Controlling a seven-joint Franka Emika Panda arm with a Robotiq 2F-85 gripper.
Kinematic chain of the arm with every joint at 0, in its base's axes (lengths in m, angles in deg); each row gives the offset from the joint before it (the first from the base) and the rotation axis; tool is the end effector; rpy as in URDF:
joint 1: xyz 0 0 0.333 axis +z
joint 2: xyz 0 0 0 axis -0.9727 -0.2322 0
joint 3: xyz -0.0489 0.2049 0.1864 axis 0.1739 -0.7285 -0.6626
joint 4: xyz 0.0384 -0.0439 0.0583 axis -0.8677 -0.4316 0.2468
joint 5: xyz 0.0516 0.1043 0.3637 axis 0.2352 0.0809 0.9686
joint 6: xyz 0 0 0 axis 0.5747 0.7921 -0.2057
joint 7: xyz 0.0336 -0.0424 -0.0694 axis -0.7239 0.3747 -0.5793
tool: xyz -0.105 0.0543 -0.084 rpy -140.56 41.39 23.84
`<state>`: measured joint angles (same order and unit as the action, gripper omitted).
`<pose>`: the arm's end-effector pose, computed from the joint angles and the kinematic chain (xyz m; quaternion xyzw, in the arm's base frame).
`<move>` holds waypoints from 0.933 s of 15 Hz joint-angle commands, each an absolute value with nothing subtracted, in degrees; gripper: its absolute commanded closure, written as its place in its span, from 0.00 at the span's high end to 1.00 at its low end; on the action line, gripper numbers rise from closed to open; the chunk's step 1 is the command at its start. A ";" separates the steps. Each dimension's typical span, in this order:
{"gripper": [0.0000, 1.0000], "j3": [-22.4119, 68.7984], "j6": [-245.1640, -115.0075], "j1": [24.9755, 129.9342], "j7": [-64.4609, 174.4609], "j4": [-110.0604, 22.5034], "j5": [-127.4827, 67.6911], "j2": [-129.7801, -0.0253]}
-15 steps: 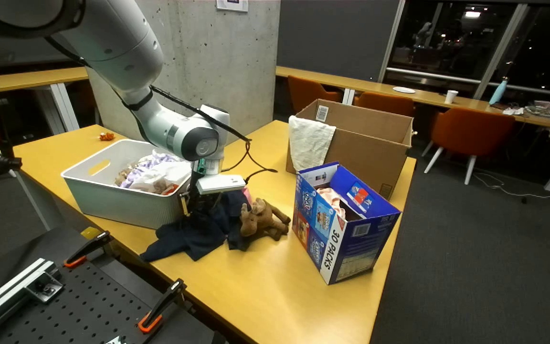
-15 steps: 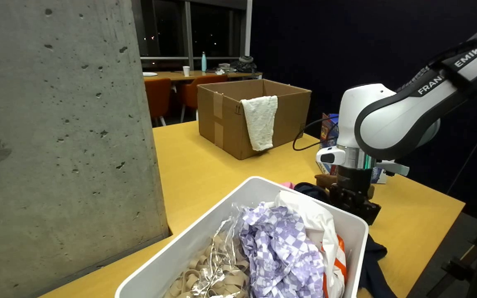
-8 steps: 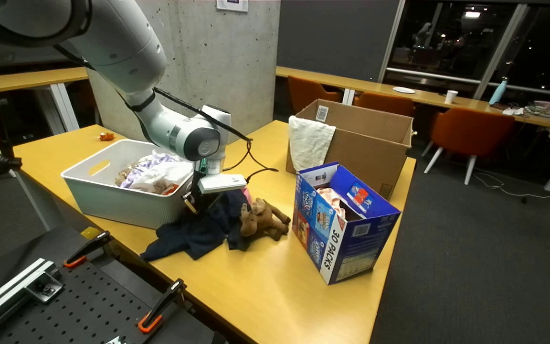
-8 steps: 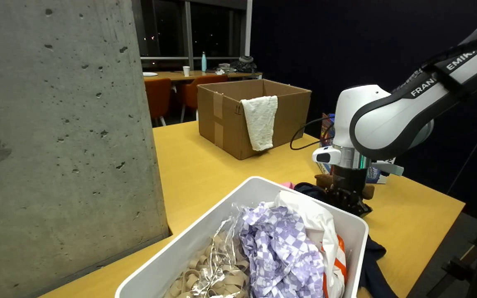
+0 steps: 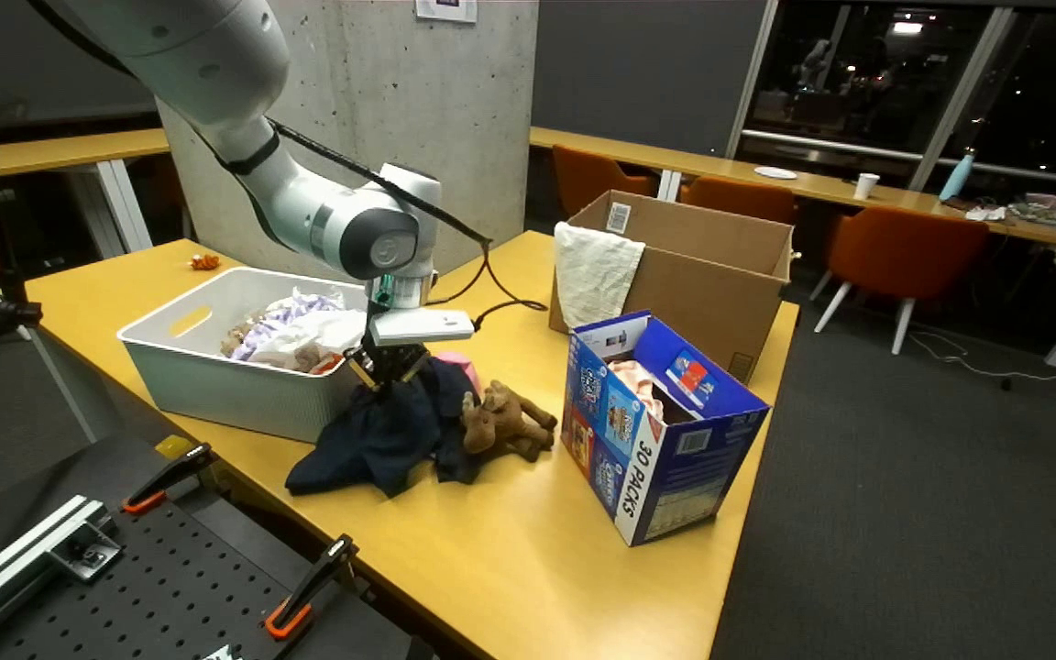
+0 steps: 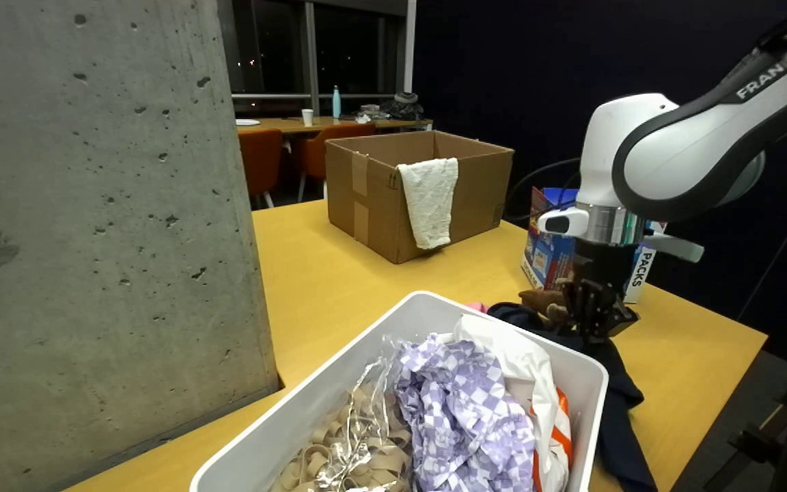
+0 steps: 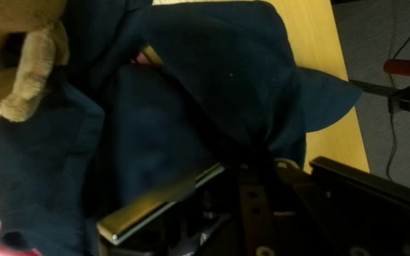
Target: Move the laundry and the toy from the box into the washing basket
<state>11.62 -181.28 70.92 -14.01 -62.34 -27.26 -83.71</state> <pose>0.5662 0.0237 0.0954 -0.8366 -0.5393 0.0563 0.0780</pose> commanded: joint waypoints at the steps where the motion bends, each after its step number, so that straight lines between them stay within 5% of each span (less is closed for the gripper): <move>1: 0.02 12.21 -178.13 68.76 -12.80 -64.68 -26.08 -76.51; 14: 0.02 19.68 -166.55 66.74 -6.54 -49.83 -27.65 -74.49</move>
